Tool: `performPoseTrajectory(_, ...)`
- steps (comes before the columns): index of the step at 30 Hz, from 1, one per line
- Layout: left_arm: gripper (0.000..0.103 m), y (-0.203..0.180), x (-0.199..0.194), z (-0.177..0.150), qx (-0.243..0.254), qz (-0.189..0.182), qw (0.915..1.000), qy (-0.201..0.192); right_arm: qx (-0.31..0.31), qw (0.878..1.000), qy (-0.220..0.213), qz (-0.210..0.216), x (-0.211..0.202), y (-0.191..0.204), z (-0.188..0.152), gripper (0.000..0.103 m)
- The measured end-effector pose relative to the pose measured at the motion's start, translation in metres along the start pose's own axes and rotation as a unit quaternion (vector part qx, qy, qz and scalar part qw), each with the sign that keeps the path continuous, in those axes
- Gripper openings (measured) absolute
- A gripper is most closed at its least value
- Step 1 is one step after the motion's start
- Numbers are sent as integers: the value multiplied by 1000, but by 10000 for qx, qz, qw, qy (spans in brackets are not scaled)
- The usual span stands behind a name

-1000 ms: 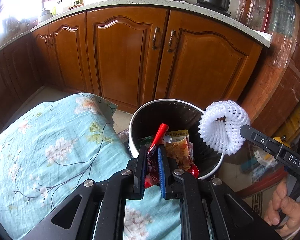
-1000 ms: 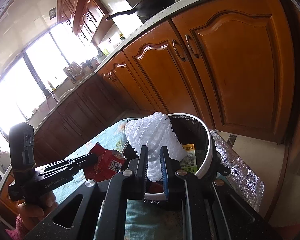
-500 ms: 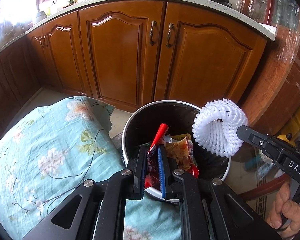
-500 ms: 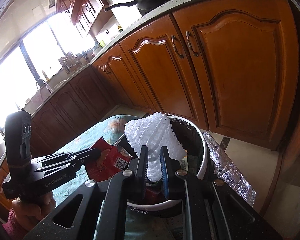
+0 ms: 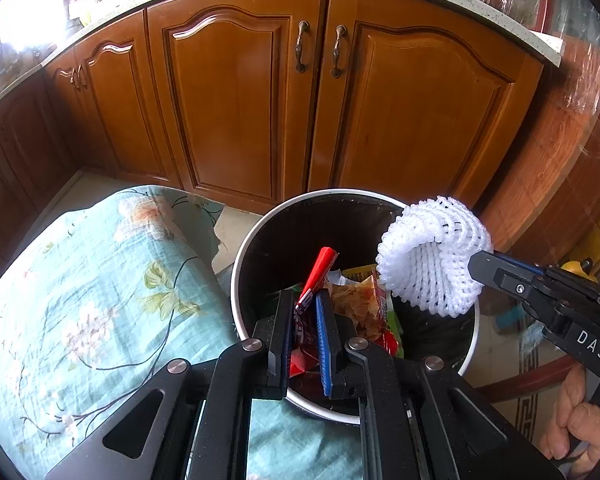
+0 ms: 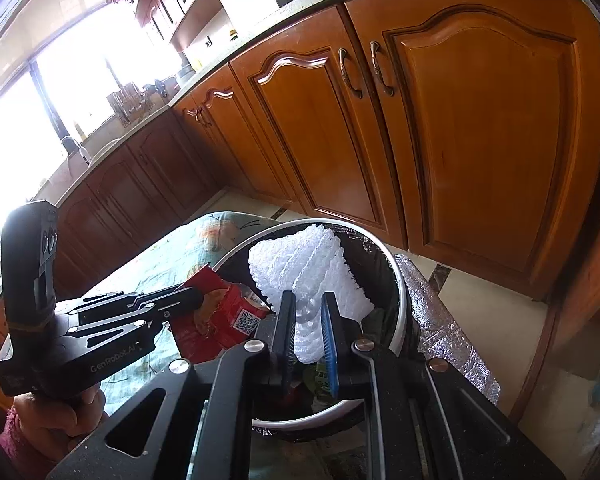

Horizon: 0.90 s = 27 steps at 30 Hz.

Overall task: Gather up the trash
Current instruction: 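Open both tools to drop the chip bag and foam net into the bin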

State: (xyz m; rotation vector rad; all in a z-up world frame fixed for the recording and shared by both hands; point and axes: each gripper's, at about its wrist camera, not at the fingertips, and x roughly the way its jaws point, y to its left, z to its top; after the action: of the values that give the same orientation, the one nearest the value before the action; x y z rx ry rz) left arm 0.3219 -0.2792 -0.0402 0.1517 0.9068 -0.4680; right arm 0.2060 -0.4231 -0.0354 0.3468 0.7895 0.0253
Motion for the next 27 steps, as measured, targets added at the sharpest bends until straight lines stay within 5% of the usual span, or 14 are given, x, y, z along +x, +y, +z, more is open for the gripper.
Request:
performPoseTrajectory(8,12,3,3,4,-17,-42,10000,77,-37,9998,164,-80,8,1,-1,16)
performPoseTrajectory(12,21,2,2,5,17,-55,9999,86,-56,9997,216,-126,11,1,1,19)
performPoseTrajectory(14,29,1,0,3,11,-57,10000,50,-39,9997,206,-122,10,0,2,27)
performPoseTrajectory(16,44,1,-5,2,-8,-70,10000,-5,-13,9998,169,-73,8,-1,2,47)
performPoseTrajectory(18,51,2,-10,-1,-35,-59,10000,-66,11,9999,93,-82,3,-1,1,51)
performPoseTrajectory(23,58,13,-24,-12,-240,-68,9996,-127,152,9998,-80,46,-10,-1,-3,63)
performPoseTrajectory(27,72,24,-41,-29,-529,-59,9983,-252,200,9991,-298,236,-24,7,-11,90)
